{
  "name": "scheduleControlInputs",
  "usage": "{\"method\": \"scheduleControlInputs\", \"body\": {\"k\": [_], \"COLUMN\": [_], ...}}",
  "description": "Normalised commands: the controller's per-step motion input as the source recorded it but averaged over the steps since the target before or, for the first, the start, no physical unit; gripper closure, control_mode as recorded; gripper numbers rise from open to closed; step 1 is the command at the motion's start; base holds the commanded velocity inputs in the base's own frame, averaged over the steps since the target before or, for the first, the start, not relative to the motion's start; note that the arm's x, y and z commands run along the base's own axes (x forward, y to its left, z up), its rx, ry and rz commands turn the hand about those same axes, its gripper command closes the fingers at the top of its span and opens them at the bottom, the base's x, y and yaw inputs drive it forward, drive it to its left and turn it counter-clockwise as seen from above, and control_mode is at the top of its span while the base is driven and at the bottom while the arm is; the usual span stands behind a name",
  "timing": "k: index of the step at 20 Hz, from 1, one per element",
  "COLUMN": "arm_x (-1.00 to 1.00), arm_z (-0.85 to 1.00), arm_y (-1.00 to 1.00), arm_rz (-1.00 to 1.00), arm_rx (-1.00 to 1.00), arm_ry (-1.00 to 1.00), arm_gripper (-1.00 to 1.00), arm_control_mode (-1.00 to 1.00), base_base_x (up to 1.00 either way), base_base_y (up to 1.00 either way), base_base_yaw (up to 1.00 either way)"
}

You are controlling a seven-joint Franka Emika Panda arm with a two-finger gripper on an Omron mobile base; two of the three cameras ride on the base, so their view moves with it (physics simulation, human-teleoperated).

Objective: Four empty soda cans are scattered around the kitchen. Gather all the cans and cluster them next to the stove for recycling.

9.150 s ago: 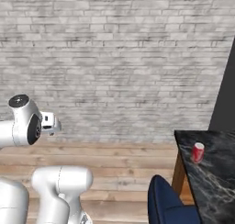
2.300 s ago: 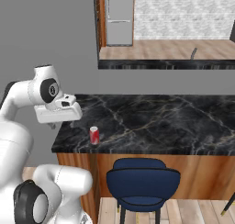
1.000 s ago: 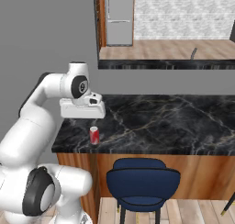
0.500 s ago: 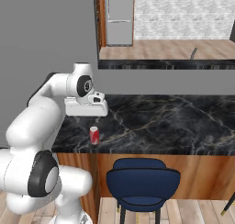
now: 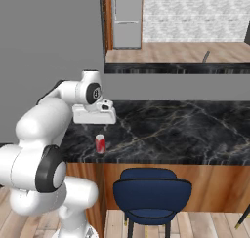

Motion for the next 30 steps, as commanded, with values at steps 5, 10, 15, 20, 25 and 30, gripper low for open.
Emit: {"method": "scheduleControlInputs", "body": {"k": [5,10,15,20,25,30], "arm_x": [0.25,0.3,0.27,0.18,0.1,0.0], "arm_z": [-0.2,-0.17,-0.12,-0.17,-0.2,-0.21], "arm_y": [0.01,0.01,0.03,0.06,0.03,0.0], "arm_rz": [0.0,0.0,0.0,0.0,0.0,0.0], "arm_rx": [0.0,0.0,0.0,0.0,0.01,0.06], "arm_ry": [-0.01,-0.02,-0.05,-0.14,-0.17,-0.14], "arm_gripper": [-1.0,-1.0,-1.0,-1.0,-1.0,-1.0], "arm_control_mode": [-1.0,-1.0,-1.0,-1.0,-1.0,-1.0], "base_base_x": [0.0,0.0,0.0,0.0,0.0,0.0], "base_base_y": [0.0,0.0,0.0,0.0,0.0,0.0], "base_base_yaw": [0.0,0.0,0.0,0.0,0.0,0.0]}}
